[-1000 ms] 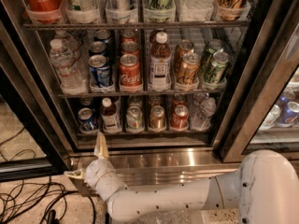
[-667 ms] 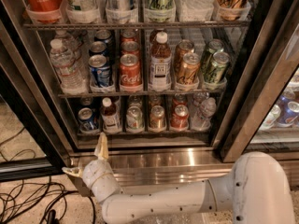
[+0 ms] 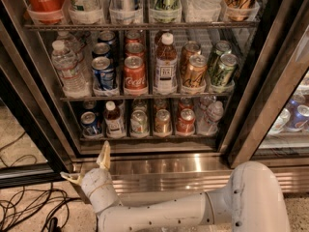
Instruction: Pick pepsi can from bottom shelf of fridge
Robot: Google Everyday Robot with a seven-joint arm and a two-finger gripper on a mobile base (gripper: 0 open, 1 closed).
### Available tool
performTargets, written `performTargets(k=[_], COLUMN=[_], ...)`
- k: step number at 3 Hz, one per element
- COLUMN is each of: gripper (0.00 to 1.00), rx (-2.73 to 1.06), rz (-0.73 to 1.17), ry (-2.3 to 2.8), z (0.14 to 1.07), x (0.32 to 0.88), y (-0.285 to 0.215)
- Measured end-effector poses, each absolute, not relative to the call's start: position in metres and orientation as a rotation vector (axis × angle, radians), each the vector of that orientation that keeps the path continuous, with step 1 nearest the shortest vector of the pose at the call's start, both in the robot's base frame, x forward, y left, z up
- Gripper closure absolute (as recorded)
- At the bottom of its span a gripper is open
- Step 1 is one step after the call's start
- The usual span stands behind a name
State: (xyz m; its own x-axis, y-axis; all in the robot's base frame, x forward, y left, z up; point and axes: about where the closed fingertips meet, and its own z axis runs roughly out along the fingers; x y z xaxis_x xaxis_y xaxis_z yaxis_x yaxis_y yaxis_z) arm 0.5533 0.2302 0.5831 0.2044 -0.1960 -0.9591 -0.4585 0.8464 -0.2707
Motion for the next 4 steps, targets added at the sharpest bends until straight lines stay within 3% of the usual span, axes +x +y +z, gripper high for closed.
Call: performTargets(k=[3,4], gripper=[0.0,0.1], rx=[-0.518,-0.494], rz=[0.157,0.121], ry=[1.347,1.309], z=[0.588,0.597], x=[0.567,0.576], y=[0.23,0.227])
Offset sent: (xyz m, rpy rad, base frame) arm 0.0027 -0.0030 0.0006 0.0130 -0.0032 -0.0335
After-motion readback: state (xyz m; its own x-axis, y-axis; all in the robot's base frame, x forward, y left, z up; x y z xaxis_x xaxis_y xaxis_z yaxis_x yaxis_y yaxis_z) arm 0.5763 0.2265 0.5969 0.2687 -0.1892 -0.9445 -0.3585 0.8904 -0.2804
